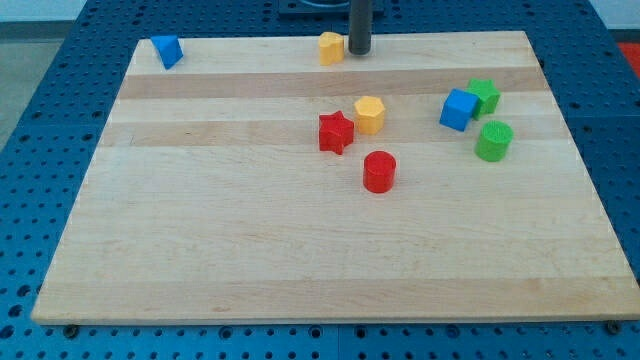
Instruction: Move the arm towards the red star
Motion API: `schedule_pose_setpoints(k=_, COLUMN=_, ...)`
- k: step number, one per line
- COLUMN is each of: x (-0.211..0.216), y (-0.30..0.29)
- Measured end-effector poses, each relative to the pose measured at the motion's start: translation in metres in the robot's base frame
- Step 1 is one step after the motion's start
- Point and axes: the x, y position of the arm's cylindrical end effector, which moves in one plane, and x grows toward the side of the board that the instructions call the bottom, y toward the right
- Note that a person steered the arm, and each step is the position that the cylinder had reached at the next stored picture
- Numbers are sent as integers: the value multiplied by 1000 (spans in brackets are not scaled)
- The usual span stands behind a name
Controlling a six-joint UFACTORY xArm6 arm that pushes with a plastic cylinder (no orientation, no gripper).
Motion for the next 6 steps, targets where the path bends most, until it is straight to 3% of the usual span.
schedule_pose_setpoints(k=3, x=3, y=-33)
schedule_pose_setpoints(k=4, x=29, y=-5)
schedule_pose_setpoints(k=6, x=73, y=-46)
